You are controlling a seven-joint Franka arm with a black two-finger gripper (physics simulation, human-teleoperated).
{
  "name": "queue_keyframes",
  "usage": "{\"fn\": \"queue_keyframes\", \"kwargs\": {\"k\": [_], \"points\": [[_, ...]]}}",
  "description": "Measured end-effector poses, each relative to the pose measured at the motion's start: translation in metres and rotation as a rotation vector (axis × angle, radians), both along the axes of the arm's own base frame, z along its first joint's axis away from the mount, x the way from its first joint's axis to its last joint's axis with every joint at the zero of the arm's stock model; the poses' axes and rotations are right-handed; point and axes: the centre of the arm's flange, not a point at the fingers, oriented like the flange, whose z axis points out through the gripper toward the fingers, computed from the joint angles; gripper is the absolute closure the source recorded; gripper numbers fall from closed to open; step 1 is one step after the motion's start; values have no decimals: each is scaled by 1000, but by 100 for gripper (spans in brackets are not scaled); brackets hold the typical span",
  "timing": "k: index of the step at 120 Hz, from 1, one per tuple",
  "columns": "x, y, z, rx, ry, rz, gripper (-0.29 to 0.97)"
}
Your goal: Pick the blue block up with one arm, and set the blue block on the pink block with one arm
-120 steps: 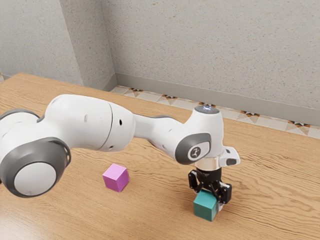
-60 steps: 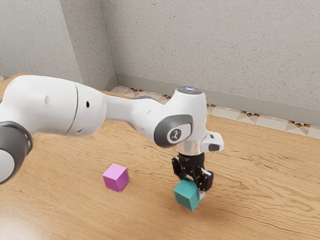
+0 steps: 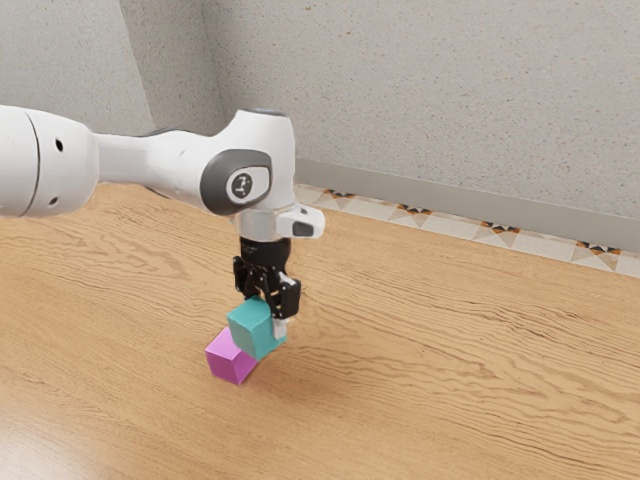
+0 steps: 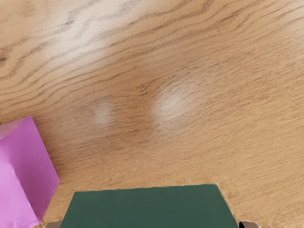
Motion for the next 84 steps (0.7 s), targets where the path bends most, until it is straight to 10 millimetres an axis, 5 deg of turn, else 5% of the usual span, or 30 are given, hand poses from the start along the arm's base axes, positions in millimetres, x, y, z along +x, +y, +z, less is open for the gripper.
{"fn": "queue_keyframes", "kwargs": {"k": [17,49,84], "points": [[-9,35,-4,1,35,-31,26],[-11,64,-16,-8,77,-39,27],[-8,73,-28,-6,88,28,27]]}}
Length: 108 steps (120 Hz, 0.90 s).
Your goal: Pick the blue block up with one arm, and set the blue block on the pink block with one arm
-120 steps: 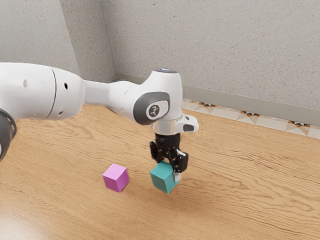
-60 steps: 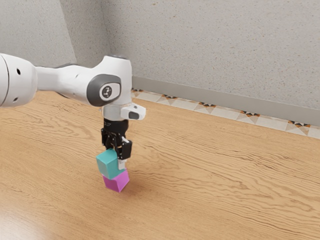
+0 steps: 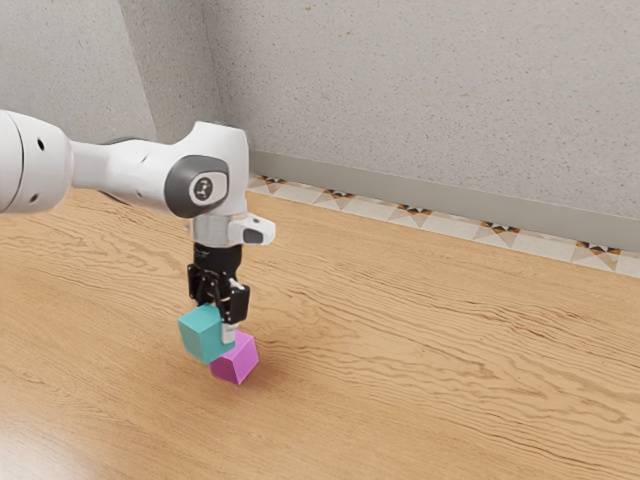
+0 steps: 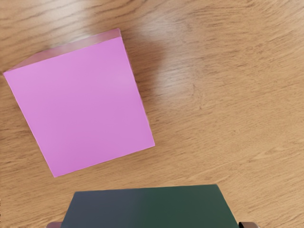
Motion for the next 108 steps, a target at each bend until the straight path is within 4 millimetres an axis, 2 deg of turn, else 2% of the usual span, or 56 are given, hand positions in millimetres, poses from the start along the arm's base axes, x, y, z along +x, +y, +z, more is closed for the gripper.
{"fn": "queue_keyframes", "kwargs": {"k": [23,42,64,108], "points": [[8,1,-11,14,0,58,27],[18,2,-6,24,-26,95,27],[22,6,-14,34,-24,133,27],[33,14,-14,43,-45,186,27]]}}
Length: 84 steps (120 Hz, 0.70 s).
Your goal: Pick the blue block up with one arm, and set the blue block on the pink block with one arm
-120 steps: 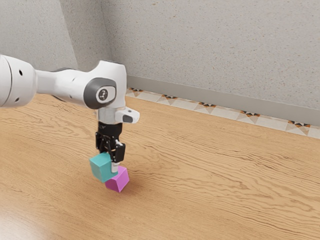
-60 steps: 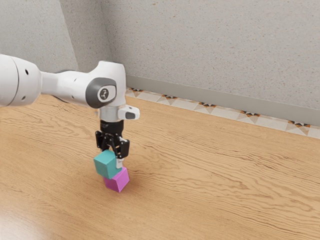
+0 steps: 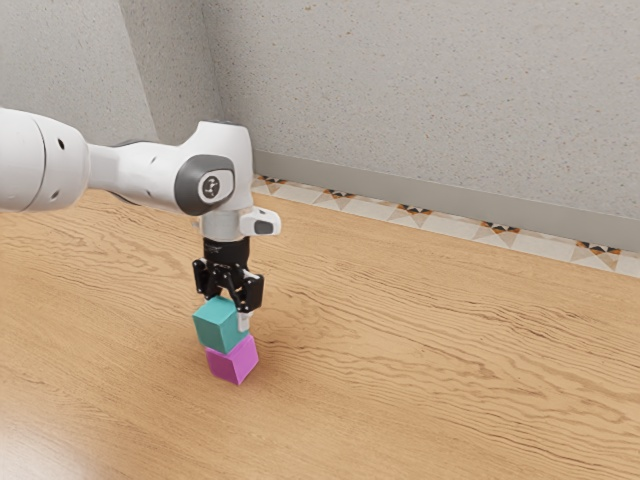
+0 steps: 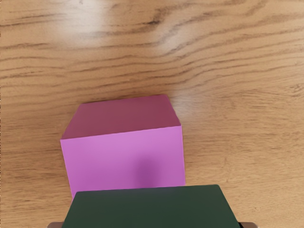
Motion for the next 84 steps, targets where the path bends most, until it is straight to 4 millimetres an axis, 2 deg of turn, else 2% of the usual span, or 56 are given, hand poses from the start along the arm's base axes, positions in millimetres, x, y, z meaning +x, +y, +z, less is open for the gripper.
{"fn": "queue_keyframes", "kwargs": {"k": [78,84], "points": [[7,4,-18,4,19,36,27],[7,4,-19,4,19,36,24]]}}
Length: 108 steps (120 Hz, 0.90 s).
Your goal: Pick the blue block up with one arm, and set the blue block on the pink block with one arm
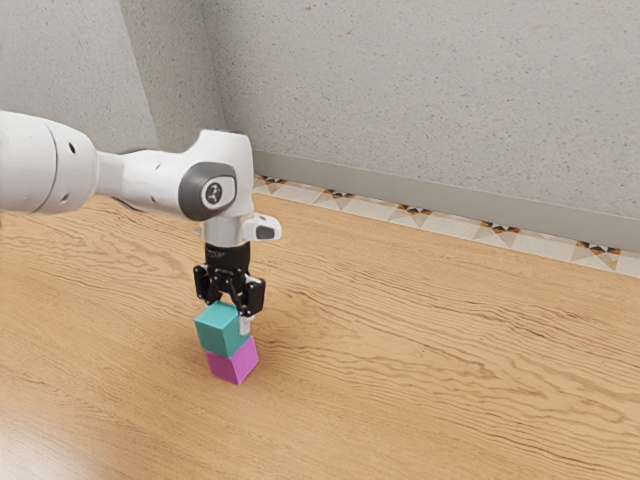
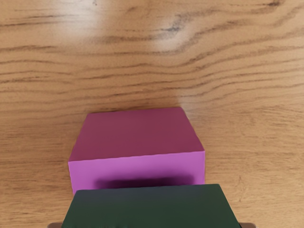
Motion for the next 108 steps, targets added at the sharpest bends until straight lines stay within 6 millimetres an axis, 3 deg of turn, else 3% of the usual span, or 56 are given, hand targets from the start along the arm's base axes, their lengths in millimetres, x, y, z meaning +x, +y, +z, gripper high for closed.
{"fn": "queue_keyframes", "kwargs": {"k": [12,18,31,47,63,78,85,92,108], "points": [[0,-2,0,-1,-1,-2,15],[3,-5,11,-2,-22,-11,12],[-6,-19,91,-6,-141,-93,7],[-26,-42,160,0,-225,-292,4],[-42,-87,267,37,-346,-568,2],[-45,-136,331,37,-399,-794,1],[-51,-147,343,31,-394,-863,1],[-54,-146,346,24,-370,-888,1],[-45,-101,341,9,-315,-855,0]]}}
